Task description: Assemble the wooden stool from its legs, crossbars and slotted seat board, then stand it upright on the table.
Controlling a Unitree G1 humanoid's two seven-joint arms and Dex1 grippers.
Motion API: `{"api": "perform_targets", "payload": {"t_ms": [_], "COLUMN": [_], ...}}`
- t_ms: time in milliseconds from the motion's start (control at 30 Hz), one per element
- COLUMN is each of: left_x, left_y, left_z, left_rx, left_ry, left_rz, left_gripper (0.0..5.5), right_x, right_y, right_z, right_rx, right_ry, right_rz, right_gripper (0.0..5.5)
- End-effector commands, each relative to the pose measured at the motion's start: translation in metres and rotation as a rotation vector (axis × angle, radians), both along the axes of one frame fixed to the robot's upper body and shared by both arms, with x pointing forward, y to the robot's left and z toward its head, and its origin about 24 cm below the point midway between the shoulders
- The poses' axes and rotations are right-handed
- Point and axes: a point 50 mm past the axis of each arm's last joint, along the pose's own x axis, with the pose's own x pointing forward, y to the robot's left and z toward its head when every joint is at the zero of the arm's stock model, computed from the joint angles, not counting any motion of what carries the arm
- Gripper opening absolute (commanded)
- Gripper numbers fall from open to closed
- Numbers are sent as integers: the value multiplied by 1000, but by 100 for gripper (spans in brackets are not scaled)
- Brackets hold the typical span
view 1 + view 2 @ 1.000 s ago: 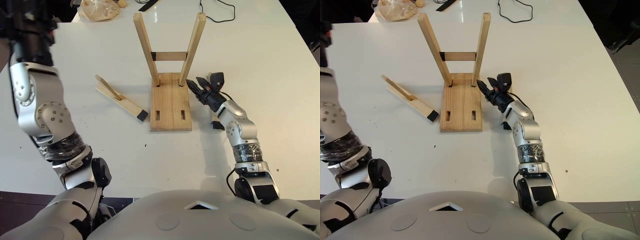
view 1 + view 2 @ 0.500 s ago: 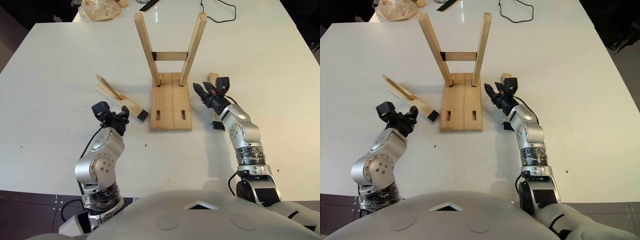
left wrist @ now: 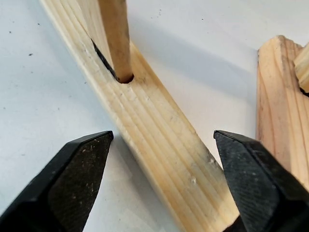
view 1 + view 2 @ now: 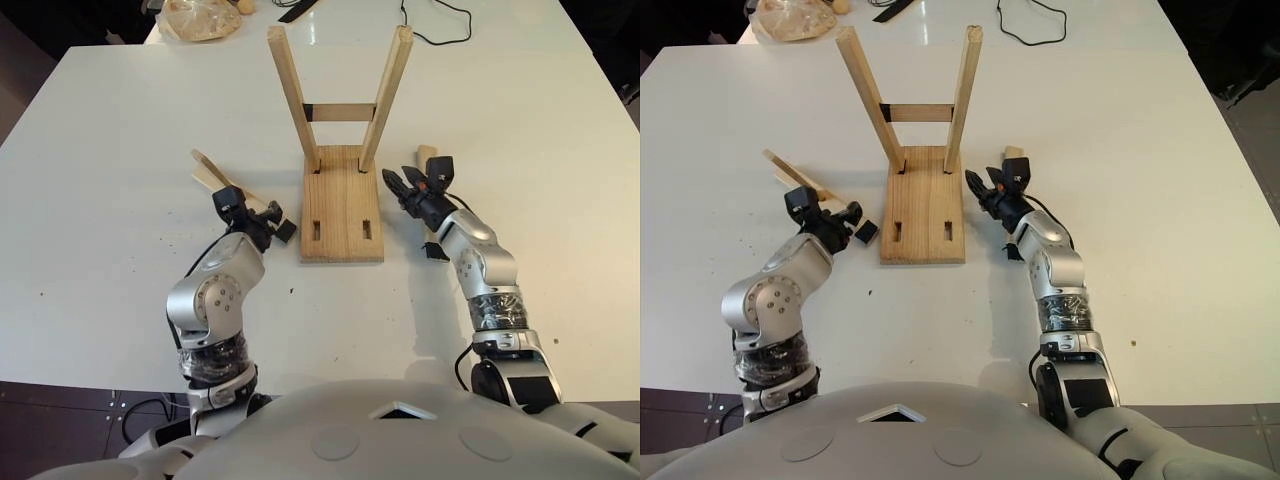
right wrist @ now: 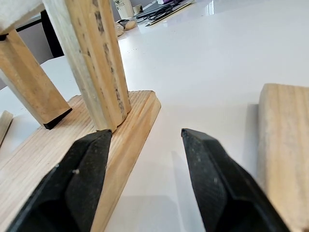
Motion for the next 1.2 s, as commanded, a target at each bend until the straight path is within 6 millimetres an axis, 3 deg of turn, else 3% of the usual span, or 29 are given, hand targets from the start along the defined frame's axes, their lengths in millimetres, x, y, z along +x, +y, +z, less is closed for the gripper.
{"api": "perform_targets", "payload": {"t_ms": [33,300,600,700,800,900,1200], "left_x": [-5,-12,-38,-45,-37,-28,-26], "left_y": [-16,-11,42,48,46,40,39], "left_z": [-15,-16,-26,-29,-30,-32,-45], "left_rx": [-42,33,209,217,182,144,153], "left_ry": [139,249,364,383,345,296,277], "left_rz": [-21,-113,-149,-162,-173,-215,-248], "left_gripper": [388,388,388,388,388,344,226], "right_x": [-4,-10,-12,-16,-17,-15,-6], "right_y": [-2,3,2,2,5,7,4], "right_z": [-5,-11,-14,-16,-18,-17,-13], "right_rx": [-5,20,32,38,40,43,69], "right_ry": [13,29,31,37,41,38,38], "right_rz": [-13,-43,-81,-89,-91,-86,-115], "right_gripper": [265,265,265,265,265,265,265]}}
